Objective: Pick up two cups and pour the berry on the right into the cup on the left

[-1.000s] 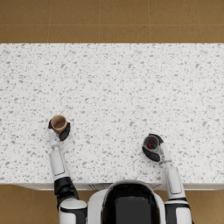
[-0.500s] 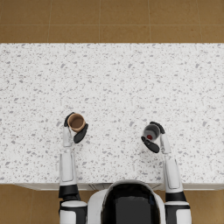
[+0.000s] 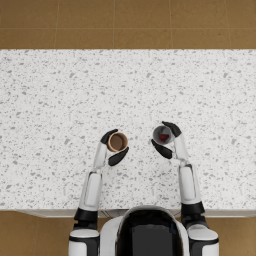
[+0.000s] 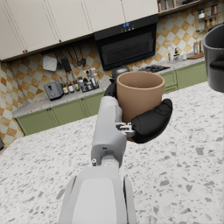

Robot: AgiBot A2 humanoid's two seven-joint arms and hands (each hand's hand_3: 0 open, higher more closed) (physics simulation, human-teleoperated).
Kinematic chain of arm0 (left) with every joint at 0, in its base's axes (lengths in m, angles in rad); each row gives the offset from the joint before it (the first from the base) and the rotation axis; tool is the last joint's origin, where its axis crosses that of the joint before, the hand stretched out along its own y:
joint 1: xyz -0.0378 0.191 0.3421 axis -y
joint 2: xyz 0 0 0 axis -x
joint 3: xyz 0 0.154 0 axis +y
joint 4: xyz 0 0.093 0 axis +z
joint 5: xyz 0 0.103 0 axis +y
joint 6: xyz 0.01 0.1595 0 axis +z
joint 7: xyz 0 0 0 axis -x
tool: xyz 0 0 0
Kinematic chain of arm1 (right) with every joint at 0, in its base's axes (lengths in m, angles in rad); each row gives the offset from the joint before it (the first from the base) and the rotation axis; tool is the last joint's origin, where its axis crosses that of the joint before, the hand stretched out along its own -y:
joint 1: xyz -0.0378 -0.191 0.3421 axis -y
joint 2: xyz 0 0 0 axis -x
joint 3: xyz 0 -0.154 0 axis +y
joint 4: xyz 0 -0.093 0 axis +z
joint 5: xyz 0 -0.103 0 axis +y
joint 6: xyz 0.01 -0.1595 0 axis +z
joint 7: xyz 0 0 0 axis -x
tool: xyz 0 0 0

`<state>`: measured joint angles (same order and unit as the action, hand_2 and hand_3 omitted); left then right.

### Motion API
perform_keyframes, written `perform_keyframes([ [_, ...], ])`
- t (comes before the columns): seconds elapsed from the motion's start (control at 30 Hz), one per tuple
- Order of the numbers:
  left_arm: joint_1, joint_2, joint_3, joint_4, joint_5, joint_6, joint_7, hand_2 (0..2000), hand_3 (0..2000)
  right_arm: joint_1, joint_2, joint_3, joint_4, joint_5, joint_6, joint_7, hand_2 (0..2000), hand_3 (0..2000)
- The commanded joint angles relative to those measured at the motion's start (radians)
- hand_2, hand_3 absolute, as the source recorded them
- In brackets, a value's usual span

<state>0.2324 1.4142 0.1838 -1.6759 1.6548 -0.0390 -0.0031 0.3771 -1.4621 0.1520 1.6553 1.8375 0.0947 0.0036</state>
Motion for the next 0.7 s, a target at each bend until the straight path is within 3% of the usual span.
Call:
perform_keyframes([
  [0.03, 0.047, 0.020, 0.027, 0.022, 0.002, 0.000, 0.000, 2000, 1280, 0.101, -0.033, 0.016, -0.018, 0.032, 0.002, 0.000, 2000, 1280],
  [0.3, 0.041, 0.030, 0.057, 0.047, 0.007, 0.000, 0.000, 2000, 1280, 0.152, -0.059, 0.072, -0.044, 0.287, 0.011, 0.001, 2000, 1280],
  [0.7, 0.055, 0.052, 0.077, 0.129, 0.008, 0.000, 0.000, 2000, 1280, 0.160, -0.076, 0.132, 0.043, 0.673, 0.018, 0.004, 2000, 1280],
])
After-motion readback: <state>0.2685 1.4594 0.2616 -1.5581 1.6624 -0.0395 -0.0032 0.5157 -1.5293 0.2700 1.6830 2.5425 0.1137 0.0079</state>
